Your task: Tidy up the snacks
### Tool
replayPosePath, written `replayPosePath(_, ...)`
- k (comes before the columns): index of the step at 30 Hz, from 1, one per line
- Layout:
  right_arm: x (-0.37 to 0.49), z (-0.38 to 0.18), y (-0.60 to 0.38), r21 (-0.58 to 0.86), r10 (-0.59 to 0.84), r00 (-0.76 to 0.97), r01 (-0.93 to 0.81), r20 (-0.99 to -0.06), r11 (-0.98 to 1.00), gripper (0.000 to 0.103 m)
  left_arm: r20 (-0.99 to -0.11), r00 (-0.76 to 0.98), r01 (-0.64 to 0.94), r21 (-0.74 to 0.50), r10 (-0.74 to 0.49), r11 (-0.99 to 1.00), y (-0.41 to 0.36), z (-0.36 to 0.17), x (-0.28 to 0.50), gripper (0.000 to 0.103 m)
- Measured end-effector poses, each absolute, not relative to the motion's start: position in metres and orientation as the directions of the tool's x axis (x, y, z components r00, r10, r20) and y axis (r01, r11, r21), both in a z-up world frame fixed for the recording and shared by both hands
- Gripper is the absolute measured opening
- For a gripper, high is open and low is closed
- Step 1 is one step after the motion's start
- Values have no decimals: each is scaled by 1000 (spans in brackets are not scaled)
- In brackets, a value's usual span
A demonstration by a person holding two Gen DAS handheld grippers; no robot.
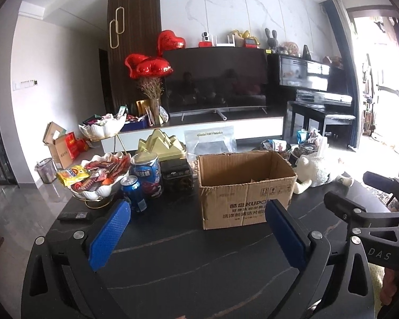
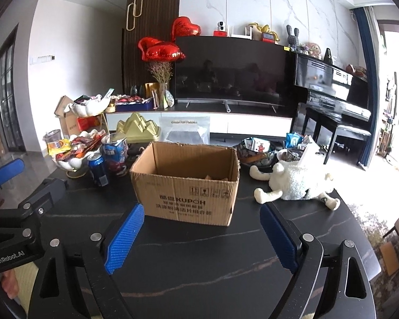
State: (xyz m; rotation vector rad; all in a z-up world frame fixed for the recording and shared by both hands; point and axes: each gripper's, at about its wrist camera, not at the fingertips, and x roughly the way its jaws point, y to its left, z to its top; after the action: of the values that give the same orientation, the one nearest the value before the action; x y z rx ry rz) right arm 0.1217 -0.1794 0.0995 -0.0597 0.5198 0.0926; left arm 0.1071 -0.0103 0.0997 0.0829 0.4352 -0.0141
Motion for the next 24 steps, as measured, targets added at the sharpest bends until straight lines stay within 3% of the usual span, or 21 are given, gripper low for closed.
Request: replayPosePath(24, 101, 95, -179, -37, 79, 869, -111, -488, 993, 90, -409, 912, 15, 84, 21, 996, -13, 97, 88, 103)
